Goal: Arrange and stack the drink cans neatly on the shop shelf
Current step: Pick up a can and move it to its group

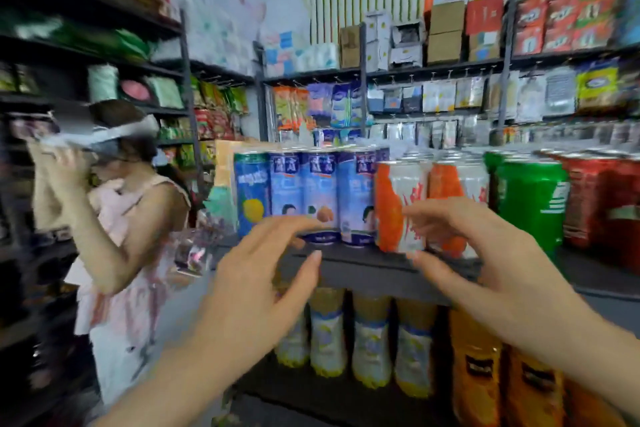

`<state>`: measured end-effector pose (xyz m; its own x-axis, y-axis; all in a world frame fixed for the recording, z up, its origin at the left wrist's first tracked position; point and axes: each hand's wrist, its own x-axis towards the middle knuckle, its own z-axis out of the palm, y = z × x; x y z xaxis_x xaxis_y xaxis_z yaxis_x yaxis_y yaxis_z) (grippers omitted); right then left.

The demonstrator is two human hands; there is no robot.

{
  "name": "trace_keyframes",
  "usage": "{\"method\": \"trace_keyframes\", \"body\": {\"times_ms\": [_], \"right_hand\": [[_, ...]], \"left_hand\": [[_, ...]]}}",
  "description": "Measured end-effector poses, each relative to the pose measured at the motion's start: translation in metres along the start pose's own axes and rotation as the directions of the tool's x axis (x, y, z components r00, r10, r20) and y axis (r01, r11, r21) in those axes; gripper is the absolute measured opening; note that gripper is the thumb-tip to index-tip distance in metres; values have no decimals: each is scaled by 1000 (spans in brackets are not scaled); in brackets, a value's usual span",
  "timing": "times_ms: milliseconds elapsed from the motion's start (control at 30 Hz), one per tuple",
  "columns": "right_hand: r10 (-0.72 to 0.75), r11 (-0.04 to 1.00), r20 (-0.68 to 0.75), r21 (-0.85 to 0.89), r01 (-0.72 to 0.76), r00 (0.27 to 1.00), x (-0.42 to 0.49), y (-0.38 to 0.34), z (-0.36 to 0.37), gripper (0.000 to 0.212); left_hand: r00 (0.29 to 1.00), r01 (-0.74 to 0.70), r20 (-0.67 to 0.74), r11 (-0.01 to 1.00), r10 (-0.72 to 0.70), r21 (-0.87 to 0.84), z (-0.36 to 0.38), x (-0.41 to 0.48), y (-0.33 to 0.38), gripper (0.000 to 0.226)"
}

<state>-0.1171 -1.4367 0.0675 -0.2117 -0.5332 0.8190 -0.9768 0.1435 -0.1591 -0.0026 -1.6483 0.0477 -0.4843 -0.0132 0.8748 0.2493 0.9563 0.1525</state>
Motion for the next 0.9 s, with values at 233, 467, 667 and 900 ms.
{"method": "trace_keyframes", "body": {"times_ms": [233,467,667,900], "right_hand": [[50,982,147,-190,-21,988,86,-1,5,38],[270,933,230,-301,-195,935,142,12,-5,52],[500,842,315,-397,-366,807,165,29,1,47],[614,789,433,-373,-488,660,182,38,16,42]], "left_hand": [[996,82,-34,996,-83,-20,-57,52,-104,25],[981,184,54,979,-189,93,-49,98,-145,29],[956,173,206,968,-210,183,-32,124,-156,41],[894,-144,441,984,82,108,-17,166,-129,47]]}}
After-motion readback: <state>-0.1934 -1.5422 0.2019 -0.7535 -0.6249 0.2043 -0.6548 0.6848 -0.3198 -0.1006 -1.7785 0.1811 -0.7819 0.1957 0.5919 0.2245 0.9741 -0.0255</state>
